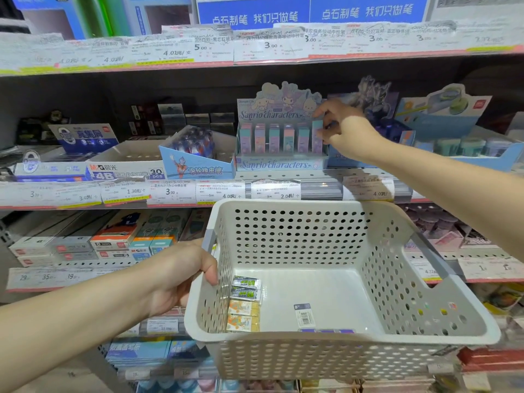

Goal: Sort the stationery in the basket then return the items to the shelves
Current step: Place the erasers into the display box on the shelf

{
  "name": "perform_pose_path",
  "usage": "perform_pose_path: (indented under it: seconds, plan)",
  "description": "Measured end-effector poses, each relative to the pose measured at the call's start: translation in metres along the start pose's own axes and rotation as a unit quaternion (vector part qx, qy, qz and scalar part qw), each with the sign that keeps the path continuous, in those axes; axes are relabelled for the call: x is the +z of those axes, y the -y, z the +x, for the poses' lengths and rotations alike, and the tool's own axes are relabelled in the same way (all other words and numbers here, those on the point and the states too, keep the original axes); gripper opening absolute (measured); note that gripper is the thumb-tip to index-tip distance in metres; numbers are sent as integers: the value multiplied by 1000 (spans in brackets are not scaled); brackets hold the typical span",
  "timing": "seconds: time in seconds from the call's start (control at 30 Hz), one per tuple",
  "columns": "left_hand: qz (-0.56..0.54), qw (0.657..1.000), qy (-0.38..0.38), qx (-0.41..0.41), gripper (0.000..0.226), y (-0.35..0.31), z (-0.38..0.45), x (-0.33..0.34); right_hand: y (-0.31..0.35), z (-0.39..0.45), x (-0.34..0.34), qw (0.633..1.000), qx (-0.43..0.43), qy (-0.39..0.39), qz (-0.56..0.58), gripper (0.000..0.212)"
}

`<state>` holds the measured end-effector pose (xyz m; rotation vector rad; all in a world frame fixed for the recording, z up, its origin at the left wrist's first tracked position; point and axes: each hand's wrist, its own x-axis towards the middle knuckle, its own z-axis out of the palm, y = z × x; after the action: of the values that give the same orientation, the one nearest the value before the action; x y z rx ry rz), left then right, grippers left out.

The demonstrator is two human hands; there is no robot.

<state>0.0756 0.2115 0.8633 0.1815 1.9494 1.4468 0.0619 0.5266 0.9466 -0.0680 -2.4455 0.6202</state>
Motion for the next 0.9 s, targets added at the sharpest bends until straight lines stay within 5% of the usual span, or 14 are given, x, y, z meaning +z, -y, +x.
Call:
perform_pose_path:
  seconds: [0.4,0.9]
  plan:
    - [20,1000,17,13,57,3,4,-2,-8,-13,10,999,-8,-27,-41,25]
    - [8,1000,-4,6,61,8,0,1,-4,-28,8,987,-51,-52,-144,45]
